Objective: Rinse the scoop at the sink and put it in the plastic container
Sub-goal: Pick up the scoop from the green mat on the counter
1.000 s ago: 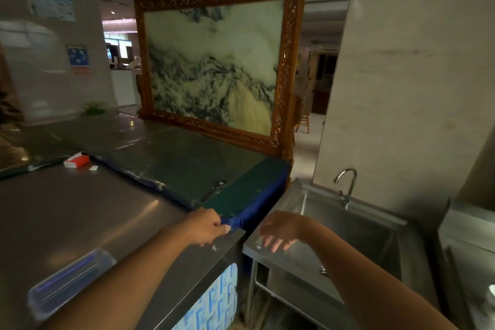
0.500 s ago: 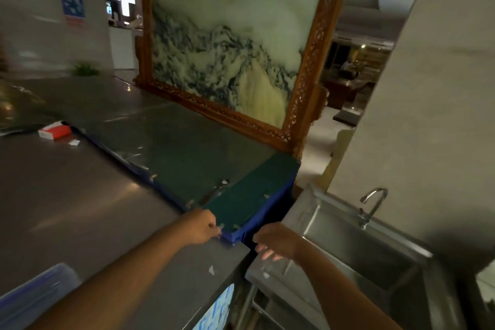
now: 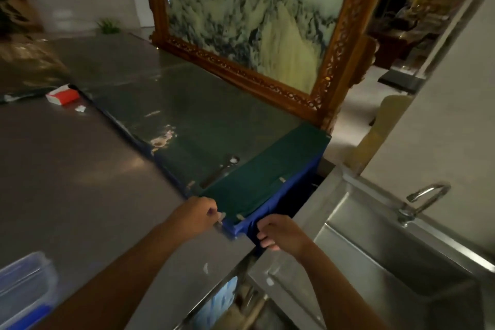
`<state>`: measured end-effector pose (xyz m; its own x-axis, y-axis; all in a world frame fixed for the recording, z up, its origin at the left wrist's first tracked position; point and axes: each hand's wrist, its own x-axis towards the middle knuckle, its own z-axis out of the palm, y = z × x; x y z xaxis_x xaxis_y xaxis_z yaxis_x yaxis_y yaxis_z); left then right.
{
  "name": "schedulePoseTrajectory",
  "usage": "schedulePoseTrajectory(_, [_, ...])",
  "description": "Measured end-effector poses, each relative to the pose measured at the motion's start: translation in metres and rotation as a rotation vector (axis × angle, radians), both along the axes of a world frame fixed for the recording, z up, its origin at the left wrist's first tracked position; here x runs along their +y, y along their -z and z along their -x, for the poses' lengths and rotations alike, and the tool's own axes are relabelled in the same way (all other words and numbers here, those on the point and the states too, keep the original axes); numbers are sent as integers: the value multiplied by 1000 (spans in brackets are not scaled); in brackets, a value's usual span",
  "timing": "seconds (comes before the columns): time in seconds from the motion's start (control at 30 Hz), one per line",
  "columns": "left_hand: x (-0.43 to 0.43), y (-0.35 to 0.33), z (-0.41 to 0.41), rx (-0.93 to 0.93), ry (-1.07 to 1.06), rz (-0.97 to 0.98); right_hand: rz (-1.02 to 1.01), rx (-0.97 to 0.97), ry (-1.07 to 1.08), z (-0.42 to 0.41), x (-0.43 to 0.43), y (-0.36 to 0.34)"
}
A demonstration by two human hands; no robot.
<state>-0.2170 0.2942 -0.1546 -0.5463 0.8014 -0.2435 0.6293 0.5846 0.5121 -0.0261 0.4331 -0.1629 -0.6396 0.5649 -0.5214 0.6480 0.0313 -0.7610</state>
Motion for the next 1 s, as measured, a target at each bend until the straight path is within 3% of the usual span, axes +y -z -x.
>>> schedulePoseTrajectory(0.27, [78, 20, -7, -25, -93, -38, -96, -85, -163, 15, 93, 11])
schedulePoseTrajectory(0.43, [103, 33, 9, -9, -130, -48, 57, 66, -14, 36, 123, 26])
schedulePoseTrajectory(0.67, [128, 59, 56, -13, -182, -94, 134, 279, -1, 89, 162, 54])
schedulePoseTrajectory(0.8, [146, 76, 87, -20, -175, -129, 9, 235, -26, 121, 189, 74])
schedulePoseTrajectory(1.0, [163, 114, 127, -81, -222, -112, -18, 180, -14, 173, 218, 113])
